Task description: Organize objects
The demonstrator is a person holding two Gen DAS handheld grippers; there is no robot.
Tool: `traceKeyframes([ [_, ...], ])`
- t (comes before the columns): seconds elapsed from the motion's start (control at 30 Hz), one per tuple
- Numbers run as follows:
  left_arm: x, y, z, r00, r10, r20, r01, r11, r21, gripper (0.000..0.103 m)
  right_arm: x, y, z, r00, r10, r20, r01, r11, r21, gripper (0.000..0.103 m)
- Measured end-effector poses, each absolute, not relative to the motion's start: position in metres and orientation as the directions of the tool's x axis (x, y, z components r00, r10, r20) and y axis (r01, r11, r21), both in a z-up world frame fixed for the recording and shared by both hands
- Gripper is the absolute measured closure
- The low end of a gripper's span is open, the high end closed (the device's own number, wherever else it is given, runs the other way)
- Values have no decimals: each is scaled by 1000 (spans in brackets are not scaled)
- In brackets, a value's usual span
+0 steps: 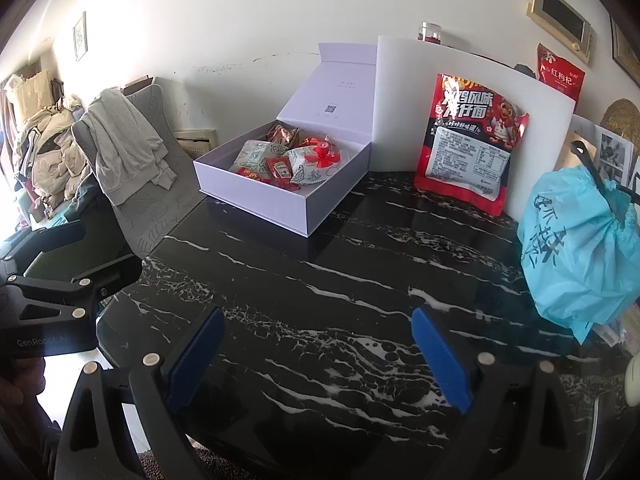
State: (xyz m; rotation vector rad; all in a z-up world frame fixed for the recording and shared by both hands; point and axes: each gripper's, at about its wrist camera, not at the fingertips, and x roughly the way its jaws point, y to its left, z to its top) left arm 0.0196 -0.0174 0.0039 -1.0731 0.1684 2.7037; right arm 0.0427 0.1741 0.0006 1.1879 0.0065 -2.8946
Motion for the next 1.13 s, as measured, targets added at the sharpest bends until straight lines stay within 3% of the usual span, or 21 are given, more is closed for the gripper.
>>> traceKeyframes([
  [1.13,20,-10,-5,-681,182,-709,-269,-963,11,2,42,183,-14,-679,-8,-734,-13,-1000,23,8],
])
